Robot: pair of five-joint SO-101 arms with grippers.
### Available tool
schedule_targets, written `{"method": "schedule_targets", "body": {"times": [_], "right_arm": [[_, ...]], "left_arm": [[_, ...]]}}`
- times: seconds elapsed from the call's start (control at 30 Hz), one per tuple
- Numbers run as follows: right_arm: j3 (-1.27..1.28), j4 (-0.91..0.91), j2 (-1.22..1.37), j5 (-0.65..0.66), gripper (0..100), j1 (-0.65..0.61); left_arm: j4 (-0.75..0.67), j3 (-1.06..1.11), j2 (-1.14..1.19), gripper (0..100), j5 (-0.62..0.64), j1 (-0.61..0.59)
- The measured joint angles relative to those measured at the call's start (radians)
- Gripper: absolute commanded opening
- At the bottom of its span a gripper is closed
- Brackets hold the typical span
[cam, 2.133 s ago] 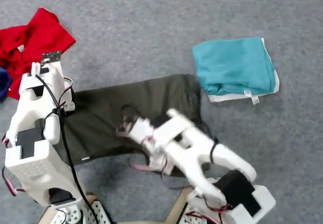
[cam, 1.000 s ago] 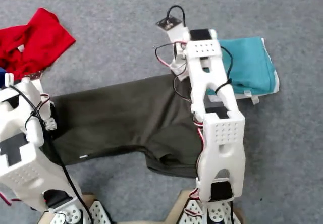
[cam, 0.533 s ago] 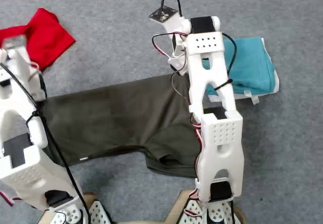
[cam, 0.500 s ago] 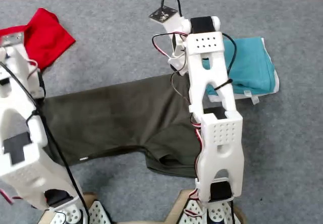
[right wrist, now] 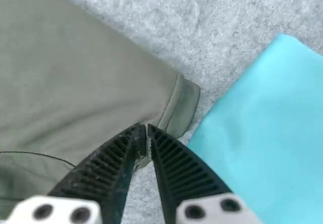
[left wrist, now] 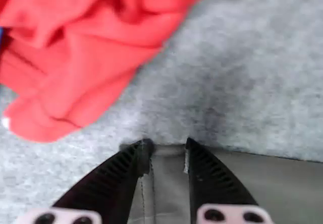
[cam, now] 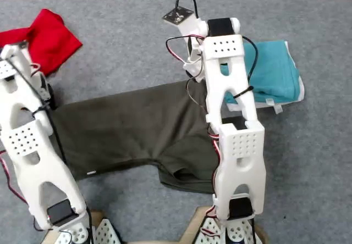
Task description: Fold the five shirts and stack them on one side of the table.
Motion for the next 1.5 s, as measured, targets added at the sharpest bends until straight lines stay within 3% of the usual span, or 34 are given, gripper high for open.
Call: {"method": "schedule_targets", "body": {"times": [0.13, 0.23, 0.5, 0.77, 1.2, 1.37, 1.5], "right_arm": [[0.0, 0.0, 0.0, 0.0, 1.5, 0.0], [0.0, 0.0, 0.003, 0.003, 1.5, 0.0], [-0.008, -0.003, 0.043, 0.008, 2.5, 0.0], [-0.008, -0.003, 0.043, 0.008, 26.3, 0.003], [-0.025, 0.0, 0.038, 0.008, 27.2, 0.003], [0.064, 0.0, -0.089, 0.078, 27.2, -0.018], [0.301, 0.0, -0.269, 0.158, 26.3, -0.098]], "left_arm": [[0.003, -0.023, 0.009, 12, -0.005, -0.011], [0.003, -0.025, 0.009, 3, -0.012, -0.015], [0.003, -0.029, 0.018, 3, -0.077, -0.008], [-0.011, -0.061, 0.018, 3, -0.058, -0.002], [-0.078, -0.324, 0.018, 3, 0.005, 0.018], [-0.095, -0.324, 0.018, 5, 0.006, 0.018], [-0.097, -0.327, 0.018, 16, 0.011, 0.018]]}}
